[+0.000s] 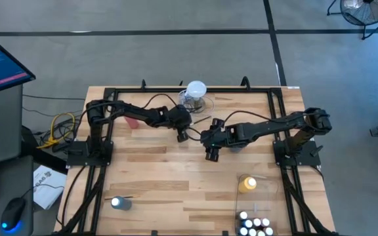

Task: Pick & Place Paint Supplies
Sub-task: Put the black silver paintbrush into the blue cup

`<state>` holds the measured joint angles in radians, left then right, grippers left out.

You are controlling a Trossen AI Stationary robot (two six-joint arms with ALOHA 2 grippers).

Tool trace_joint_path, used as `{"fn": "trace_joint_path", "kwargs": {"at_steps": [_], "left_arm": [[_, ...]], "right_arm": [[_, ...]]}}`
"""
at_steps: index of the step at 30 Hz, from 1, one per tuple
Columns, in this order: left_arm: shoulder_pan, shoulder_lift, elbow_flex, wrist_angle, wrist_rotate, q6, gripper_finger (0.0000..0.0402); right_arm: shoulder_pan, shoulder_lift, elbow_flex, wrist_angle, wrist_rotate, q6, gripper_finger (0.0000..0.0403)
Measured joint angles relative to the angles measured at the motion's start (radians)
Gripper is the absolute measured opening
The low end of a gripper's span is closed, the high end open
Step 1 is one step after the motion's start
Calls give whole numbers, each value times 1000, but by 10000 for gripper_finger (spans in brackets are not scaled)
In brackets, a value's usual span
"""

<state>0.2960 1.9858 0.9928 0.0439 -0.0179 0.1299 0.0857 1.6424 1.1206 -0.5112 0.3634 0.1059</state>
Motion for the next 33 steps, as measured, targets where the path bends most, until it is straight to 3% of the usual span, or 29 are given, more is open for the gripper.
{"fn": "trace_joint_path", "kwargs": {"at_steps": [16,27,33], "left_arm": [[11,-3,-5,9,27,-33,9],[2,2,2,140,-10,-61,142],[11,4,17,148,-53,-66,161]], "right_arm": [[6,0,0,19,0,0,244],[5,-1,0,19,0,0,244],[5,-1,0,21,0,0,244]]}}
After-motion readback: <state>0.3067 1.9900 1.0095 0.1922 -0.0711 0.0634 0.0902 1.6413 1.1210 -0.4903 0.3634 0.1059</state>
